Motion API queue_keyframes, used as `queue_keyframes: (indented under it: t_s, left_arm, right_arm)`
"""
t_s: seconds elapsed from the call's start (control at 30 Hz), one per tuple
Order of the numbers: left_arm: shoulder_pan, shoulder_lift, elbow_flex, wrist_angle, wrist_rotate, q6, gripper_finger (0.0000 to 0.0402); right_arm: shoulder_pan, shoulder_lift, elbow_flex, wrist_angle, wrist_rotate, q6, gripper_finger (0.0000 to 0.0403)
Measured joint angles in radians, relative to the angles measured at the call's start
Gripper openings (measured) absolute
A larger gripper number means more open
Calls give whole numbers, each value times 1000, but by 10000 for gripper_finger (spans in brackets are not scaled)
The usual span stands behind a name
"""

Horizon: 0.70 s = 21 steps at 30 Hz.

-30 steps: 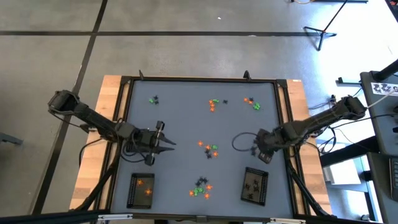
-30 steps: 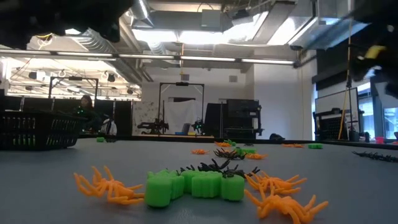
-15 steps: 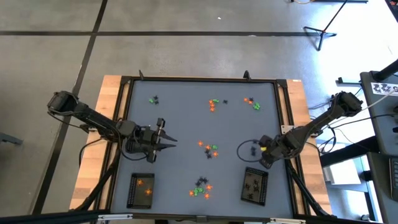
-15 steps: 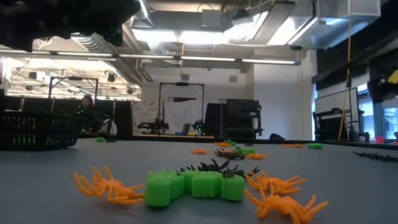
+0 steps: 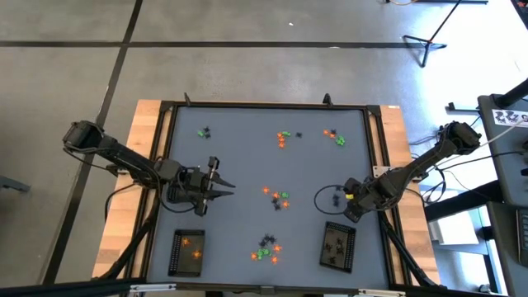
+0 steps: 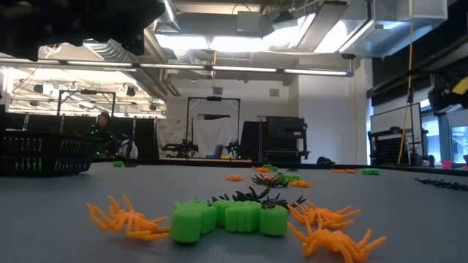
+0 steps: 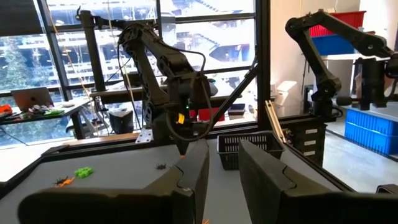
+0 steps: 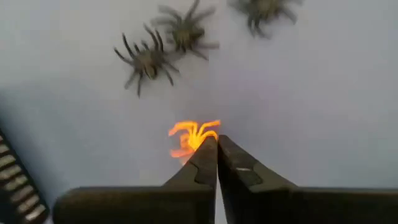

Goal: Sort Halloween decoration
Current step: Put the orange skeleton toy into the bottom left black bin

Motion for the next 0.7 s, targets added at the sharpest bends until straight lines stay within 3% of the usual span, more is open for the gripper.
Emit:
queue_keyframes:
  t_s: [0.5, 0.7]
  left_arm:
    - [-2, 0, 0, -4, -4, -14, 80]
    - [-2, 0, 0, -20, -4, -24, 80]
  right_arm:
    - [-1, -2, 211, -103, 177, -108, 2]
    - [-1, -2, 154, -94, 142, -130, 48]
